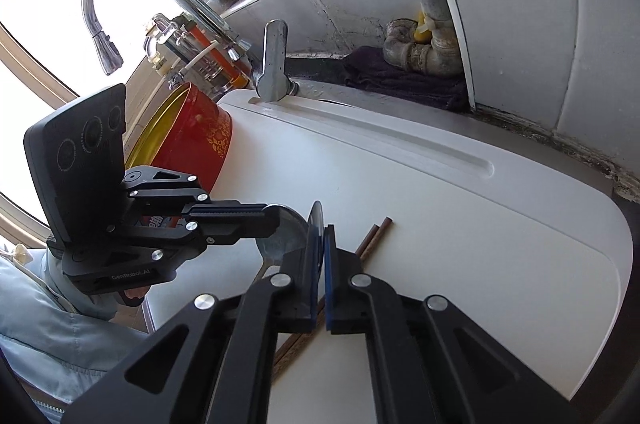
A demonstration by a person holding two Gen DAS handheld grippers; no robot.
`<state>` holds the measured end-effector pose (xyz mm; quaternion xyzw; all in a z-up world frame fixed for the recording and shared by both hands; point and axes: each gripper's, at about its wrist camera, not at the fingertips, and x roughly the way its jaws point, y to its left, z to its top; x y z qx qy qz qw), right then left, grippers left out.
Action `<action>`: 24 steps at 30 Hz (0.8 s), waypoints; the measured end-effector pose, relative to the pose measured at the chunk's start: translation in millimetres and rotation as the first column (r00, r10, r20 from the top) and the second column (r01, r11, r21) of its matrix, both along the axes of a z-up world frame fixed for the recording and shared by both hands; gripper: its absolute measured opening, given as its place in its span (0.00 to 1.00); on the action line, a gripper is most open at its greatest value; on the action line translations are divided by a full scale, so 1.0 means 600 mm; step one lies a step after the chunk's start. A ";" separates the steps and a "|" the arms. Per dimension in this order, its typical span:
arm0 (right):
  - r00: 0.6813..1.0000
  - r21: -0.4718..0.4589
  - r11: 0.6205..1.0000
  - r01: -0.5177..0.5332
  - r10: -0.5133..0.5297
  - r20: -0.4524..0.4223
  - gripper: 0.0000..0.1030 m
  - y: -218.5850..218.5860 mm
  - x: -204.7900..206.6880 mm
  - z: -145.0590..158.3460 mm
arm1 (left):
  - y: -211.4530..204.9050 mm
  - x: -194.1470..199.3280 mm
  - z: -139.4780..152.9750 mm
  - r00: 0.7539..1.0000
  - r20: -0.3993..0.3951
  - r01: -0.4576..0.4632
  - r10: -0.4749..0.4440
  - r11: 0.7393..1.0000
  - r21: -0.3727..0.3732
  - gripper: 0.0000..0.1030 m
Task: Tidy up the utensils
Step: 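Grasp a steel spoon by its handle with the left tool while the right tool grasps the other spoon, then carry the spoon in the left tool while the right tool carries its spoon over the tin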
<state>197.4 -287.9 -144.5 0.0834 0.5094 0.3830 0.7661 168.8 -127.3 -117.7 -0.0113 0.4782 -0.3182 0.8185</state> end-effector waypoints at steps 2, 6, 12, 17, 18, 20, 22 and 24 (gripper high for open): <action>1.000 0.002 1.000 0.020 -0.020 0.012 0.03 -0.002 -0.013 0.011 | 0.005 -0.009 0.009 1.000 0.014 0.001 -0.001 1.000 -0.002 0.01; 0.996 -0.029 0.998 0.052 -0.050 0.078 0.03 0.009 -0.049 0.042 | 0.013 -0.031 0.023 0.999 0.054 0.010 -0.011 1.000 0.004 0.01; 0.986 -0.122 0.983 0.136 -0.122 0.117 0.03 0.031 -0.105 0.066 | 0.043 -0.063 0.040 0.997 0.079 -0.002 0.004 1.000 -0.022 0.01; 0.969 -0.176 0.954 0.244 -0.231 0.092 0.03 0.048 -0.135 0.079 | 0.080 -0.092 0.076 0.992 0.123 -0.026 0.032 0.998 -0.049 0.01; 0.966 -0.165 0.954 0.251 -0.237 0.099 0.03 0.052 -0.142 0.086 | 0.088 -0.096 0.085 0.990 0.135 -0.032 0.040 0.998 -0.056 0.01; 0.960 -0.168 0.949 0.266 -0.245 0.135 0.03 0.068 -0.155 0.106 | 0.107 -0.107 0.106 0.985 0.162 -0.047 0.057 0.997 -0.067 0.01; 0.954 -0.166 0.949 0.269 -0.239 0.181 0.03 0.089 -0.167 0.130 | 0.128 -0.119 0.131 0.979 0.193 -0.058 0.073 0.995 -0.079 0.01; 0.950 -0.147 0.953 0.266 -0.233 0.207 0.03 0.109 -0.172 0.154 | 0.152 -0.134 0.159 0.968 0.235 -0.074 0.092 0.994 -0.085 0.01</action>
